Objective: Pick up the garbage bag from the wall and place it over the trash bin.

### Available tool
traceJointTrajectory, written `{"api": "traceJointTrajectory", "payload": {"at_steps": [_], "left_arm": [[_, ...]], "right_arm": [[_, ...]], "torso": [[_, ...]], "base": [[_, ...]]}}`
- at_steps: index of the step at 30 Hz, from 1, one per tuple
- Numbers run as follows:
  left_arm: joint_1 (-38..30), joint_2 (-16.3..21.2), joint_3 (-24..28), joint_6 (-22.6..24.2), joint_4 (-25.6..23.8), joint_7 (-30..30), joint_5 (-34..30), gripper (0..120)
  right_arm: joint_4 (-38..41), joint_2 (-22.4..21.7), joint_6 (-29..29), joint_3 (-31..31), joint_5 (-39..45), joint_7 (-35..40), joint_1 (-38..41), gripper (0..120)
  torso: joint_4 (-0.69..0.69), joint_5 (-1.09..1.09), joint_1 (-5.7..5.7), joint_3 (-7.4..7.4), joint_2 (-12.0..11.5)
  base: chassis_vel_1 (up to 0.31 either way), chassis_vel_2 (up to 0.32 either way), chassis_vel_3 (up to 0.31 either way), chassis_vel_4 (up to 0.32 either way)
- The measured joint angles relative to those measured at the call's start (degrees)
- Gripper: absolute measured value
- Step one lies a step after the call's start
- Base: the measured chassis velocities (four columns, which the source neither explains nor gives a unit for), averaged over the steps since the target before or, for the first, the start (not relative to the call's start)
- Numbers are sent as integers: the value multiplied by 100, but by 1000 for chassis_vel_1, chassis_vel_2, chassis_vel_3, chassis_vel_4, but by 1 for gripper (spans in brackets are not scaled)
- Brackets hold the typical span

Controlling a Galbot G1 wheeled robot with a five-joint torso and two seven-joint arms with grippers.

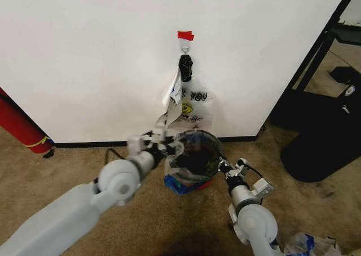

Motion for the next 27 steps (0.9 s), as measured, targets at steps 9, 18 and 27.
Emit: {"api": "traceJointTrajectory", "payload": {"at_steps": [9,18,27], "left_arm": [[987,68,-651,-919,640,2248,-274,97],[1396,-154,-523,-1729,1280,3312,477,97],[1730,-294,-513,-1924,1387,3566,745,80]], "right_arm": [[6,-36,-336,456,938,148,21,1],[116,-61,-566,534,1167,217,42,1],[170,-65,-626,503,1190,313,96,1]], "torso": [[-1,1,0,0,0],[-1,1,1,0,0],[-1,2,1,0,0]], "base": [[0,0,0,0],[0,0,0,0],[0,0,0,0]]}}
